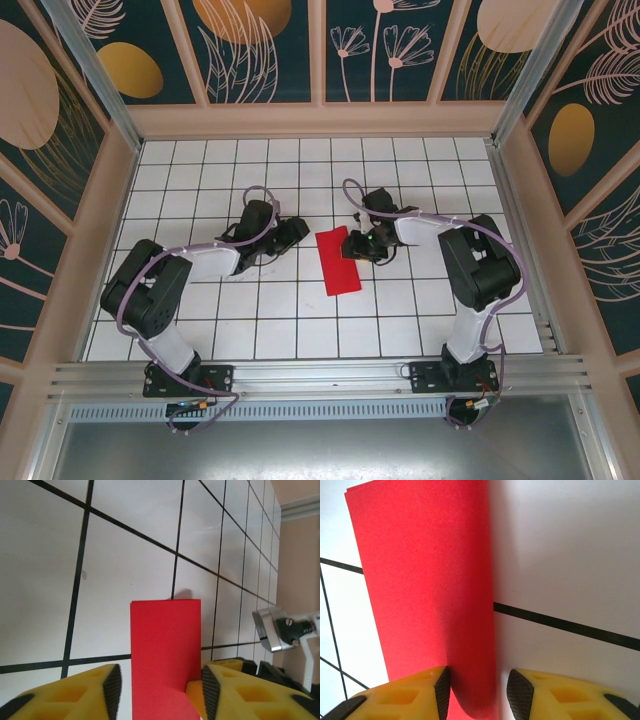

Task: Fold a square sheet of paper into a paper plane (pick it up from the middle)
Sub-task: Hold the square sheet of paper at the center of the table.

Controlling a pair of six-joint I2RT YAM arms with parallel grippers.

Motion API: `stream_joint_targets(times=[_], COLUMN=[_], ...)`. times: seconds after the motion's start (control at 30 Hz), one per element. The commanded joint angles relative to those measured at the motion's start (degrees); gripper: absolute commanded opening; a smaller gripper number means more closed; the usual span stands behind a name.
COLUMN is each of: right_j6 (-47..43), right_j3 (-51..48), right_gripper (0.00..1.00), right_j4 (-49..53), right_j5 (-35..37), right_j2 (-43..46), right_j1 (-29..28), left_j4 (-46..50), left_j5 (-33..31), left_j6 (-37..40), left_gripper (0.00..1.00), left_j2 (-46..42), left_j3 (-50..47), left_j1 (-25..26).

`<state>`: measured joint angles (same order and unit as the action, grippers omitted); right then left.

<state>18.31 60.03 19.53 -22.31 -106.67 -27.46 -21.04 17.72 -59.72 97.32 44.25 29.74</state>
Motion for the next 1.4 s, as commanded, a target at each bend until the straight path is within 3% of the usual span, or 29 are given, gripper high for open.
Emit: stream_joint_targets(times=[0.0, 0.3, 0.83, 1.37], right_j6=[-2.7, -1.8, -1.0, -1.4], right_j3=[-3.4, -3.0, -2.5, -2.4], right_gripper=[0.43, 0.43, 0.39, 0.43], right_j4=[-2.8, -2.0, -1.1, -0.9], right_j5=[11.6, 12.7, 13.3, 13.2], right_j2=[-9.8, -10.5, -12.4, -13.2], right_j1=[-0.4, -0.1, 0.3, 0.1], left_j4=[-3.1, -4.5, -1.5, -3.8], left_j5=[2.5, 4.2, -0.9, 6.1], left_j6=[-0.7, -1.5, -2.4, -0.8], left_gripper=[0.43, 0.30, 0.27, 0.23], left_j2=[2.8, 6.2, 5.5, 10.9], left_j3=[1.8, 3.7, 3.0, 7.2], left_j1=[1.2, 3.0, 3.0, 5.3])
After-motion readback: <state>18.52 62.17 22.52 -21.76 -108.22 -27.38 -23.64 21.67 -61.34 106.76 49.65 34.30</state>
